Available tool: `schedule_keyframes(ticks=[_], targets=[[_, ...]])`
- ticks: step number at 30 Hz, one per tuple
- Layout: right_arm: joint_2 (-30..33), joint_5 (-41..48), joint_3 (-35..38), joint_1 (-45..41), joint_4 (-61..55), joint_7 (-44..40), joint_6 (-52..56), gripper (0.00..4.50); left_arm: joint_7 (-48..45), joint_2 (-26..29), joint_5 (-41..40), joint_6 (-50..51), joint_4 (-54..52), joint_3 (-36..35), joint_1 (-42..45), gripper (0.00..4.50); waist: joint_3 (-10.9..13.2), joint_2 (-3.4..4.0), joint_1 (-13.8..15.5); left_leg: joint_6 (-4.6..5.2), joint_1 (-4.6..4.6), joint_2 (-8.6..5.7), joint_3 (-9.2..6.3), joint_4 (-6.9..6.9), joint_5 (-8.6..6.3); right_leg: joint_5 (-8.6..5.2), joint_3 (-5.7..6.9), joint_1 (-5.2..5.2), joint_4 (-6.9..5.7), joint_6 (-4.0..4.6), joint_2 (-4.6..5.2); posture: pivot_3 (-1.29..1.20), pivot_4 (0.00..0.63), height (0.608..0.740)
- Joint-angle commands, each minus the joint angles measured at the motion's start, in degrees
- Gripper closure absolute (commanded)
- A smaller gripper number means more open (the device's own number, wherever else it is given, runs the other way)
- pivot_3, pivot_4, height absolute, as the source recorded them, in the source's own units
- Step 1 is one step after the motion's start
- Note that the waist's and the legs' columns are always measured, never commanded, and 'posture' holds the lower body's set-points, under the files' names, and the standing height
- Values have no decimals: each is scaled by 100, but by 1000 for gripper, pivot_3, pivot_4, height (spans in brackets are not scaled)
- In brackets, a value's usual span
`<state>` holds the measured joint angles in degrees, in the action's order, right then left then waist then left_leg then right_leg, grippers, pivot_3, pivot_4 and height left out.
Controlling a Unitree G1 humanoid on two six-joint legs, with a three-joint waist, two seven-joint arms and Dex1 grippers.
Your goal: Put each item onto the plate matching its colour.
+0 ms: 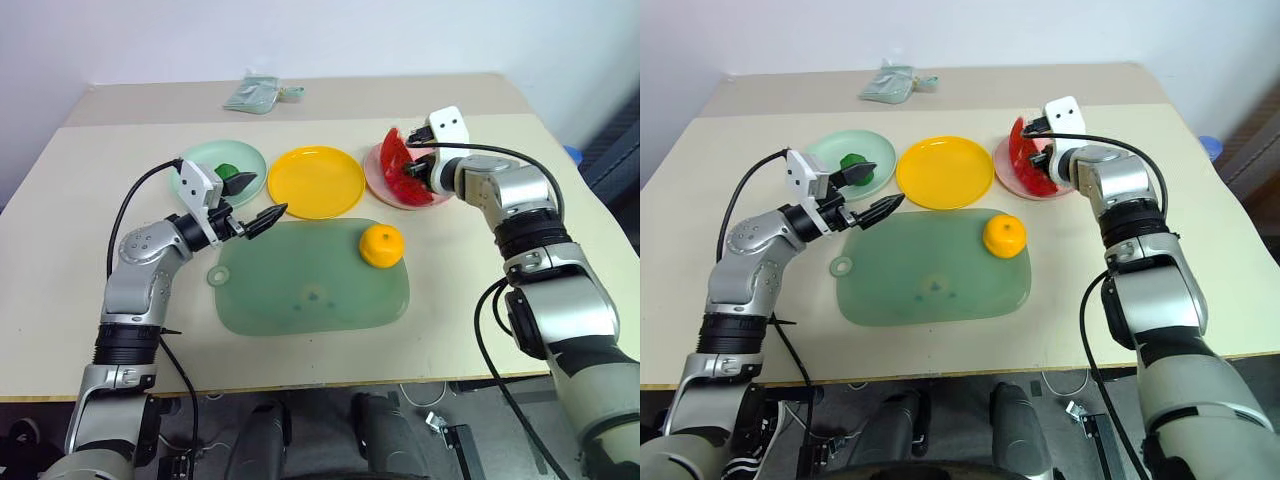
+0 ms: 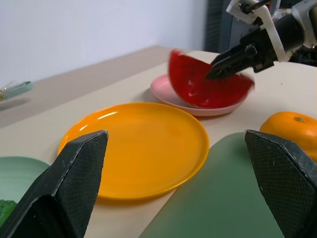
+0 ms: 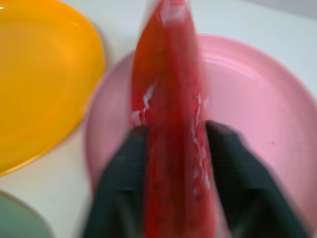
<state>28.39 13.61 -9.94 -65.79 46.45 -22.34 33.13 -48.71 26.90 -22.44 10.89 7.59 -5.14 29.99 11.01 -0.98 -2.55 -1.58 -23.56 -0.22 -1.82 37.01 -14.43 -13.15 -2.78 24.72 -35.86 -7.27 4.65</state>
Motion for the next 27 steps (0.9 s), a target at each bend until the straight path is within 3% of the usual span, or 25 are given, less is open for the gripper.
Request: schedule_keyframes(ticks=[1,2,8,12,15,20,27], targets=[[87,-258,352,-199,-153,108,-486,577,-94,70,-84,11,-294,-34,-7,0,0,0,4,0,0,0,0,0,0,0,0,0,0,0,0,0,150,740],[109,-220,500,-200,-332,65,-629,123,-141,87,-134,53,-339,-51,-28,0,0,0,7,0,0,0,0,0,0,0,0,0,0,0,0,0,150,740],[-22,1078,1796,205,-2034,-741,-274,123,-499,288,-308,97,-584,-145,-206,0,1,2,1,0,0,0,-3,-3,0,0,0,0,0,0,0,0,150,740],[784,1764,1335,1845,-4727,-2367,433,123,-1297,804,-743,653,-861,-110,-500,0,0,0,48,2,1,1,-12,-2,-1,-1,7,-7,1,0,-1,0,150,740],[1165,1822,1184,2840,-5838,-2764,376,123,-1621,1038,-818,722,-896,-66,-583,0,1,2,60,2,1,-1,-10,4,-2,-1,7,-15,11,-1,3,0,150,740],[1298,864,646,3485,-5761,-2367,138,123,-1812,1049,-665,436,-967,2,-579,0,0,0,29,1,15,0,-5,20,-1,-1,4,-26,6,0,1,0,150,740],[1011,605,704,3477,-5102,-2055,127,123,-1759,922,-588,339,-980,121,-540,0,0,0,56,1,15,0,-6,14,-1,-1,4,-27,5,0,2,0,150,740]])
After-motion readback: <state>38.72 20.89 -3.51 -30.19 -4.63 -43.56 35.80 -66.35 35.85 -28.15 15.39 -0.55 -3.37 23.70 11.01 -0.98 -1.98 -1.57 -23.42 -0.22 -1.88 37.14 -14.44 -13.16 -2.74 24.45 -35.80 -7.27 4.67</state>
